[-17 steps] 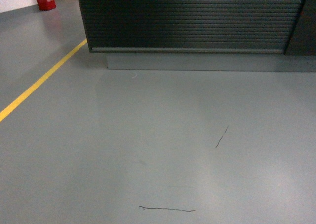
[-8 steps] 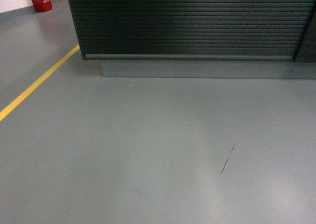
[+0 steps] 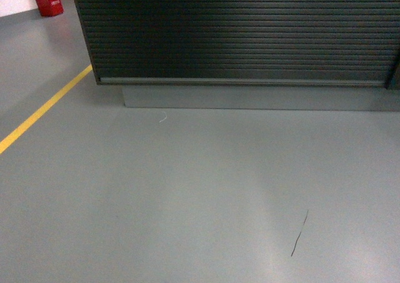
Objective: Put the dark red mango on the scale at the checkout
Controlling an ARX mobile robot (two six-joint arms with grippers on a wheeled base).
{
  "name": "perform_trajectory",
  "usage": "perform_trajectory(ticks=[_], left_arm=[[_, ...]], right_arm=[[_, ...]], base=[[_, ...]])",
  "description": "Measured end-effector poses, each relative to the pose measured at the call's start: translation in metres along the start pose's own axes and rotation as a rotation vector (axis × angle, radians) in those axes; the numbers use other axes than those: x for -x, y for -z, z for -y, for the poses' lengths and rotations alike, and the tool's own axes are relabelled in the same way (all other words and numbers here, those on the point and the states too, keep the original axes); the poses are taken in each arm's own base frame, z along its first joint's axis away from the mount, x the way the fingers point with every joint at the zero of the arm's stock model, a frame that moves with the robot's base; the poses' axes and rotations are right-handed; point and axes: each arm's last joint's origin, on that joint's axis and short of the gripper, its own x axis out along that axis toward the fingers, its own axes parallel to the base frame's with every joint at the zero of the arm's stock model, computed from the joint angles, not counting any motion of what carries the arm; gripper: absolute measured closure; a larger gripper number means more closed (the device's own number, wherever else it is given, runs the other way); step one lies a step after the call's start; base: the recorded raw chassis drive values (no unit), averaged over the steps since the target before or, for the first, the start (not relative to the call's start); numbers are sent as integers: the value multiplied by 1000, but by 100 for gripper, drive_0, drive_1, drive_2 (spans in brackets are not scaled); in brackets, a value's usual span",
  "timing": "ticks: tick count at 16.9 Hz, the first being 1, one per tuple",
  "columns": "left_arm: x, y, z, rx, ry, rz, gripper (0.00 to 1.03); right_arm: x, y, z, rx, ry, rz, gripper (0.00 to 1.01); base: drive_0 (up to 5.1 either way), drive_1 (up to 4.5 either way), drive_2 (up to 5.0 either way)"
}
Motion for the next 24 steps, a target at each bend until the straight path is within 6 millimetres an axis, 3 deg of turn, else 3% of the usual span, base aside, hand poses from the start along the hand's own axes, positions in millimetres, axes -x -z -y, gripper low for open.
perform_trajectory(ticks=[24], left_arm=[[0, 0, 0, 0, 0, -2, 5]], right_arm=[[0, 0, 0, 0, 0, -1, 3]], base=[[-3, 335, -340]])
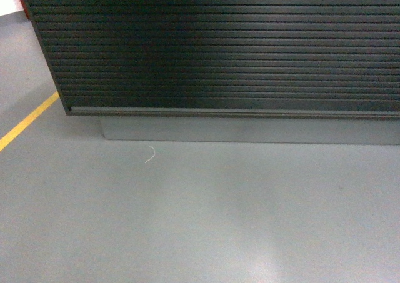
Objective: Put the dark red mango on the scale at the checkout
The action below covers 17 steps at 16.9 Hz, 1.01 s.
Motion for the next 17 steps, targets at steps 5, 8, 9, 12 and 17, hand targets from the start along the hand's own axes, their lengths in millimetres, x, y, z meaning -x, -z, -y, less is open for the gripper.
perform_trajectory(ticks=[5, 8, 9, 12, 17], left_arm=[[0, 0, 0, 0, 0, 3, 5], [0, 0, 0, 0, 0, 0, 5], [0, 0, 0, 0, 0, 2, 5], [0, 0, 0, 0, 0, 1, 5], [0, 0, 0, 0, 0, 1, 5]], right_arm=[[0, 0, 0, 0, 0, 2, 3], [0, 0, 0, 0, 0, -1, 3], [0, 0, 0, 0, 0, 1, 3], [0, 0, 0, 0, 0, 0, 3], [0, 0, 0, 0, 0, 1, 3]], base=[[9, 347, -329], [15, 353, -323], [0, 338, -338], [-1, 337, -339], [-1, 337, -339]])
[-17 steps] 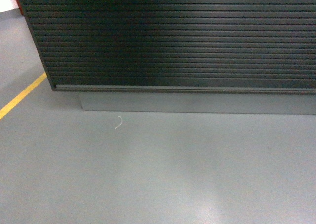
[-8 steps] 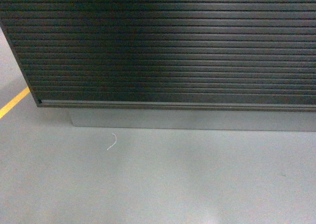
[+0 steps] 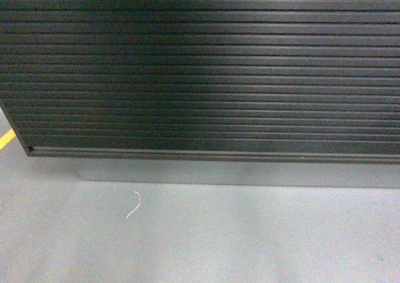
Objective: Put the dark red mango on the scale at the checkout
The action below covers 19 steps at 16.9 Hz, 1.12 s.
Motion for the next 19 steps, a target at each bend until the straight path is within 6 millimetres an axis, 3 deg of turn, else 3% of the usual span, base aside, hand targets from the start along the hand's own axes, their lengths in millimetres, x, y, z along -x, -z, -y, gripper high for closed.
perform_trajectory(ticks=[13, 19], left_arm=[[0, 0, 0, 0, 0, -5, 5], [0, 0, 0, 0, 0, -1, 5]], right_arm=[[0, 0, 0, 0, 0, -2, 3], [0, 0, 0, 0, 0, -1, 3]], base=[[-6, 332, -344], [-3, 34, -39]])
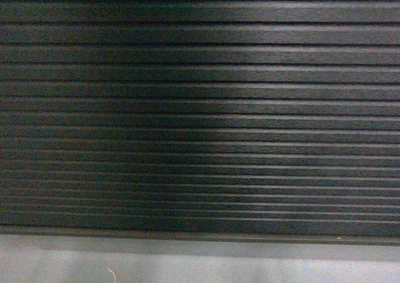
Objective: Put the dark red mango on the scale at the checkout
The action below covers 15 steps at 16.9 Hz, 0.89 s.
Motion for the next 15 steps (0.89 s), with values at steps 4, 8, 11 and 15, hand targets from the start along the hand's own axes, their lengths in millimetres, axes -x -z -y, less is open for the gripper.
perform_trajectory(ticks=[4, 8, 11, 15], left_arm=[[0, 0, 0, 0, 0, 0, 5], [0, 0, 0, 0, 0, 0, 5], [0, 0, 0, 0, 0, 0, 5], [0, 0, 0, 0, 0, 0, 5]], right_arm=[[0, 0, 0, 0, 0, 0, 3], [0, 0, 0, 0, 0, 0, 3], [0, 0, 0, 0, 0, 0, 3], [0, 0, 0, 0, 0, 0, 3]], base=[[0, 0, 0], [0, 0, 0], [0, 0, 0], [0, 0, 0]])
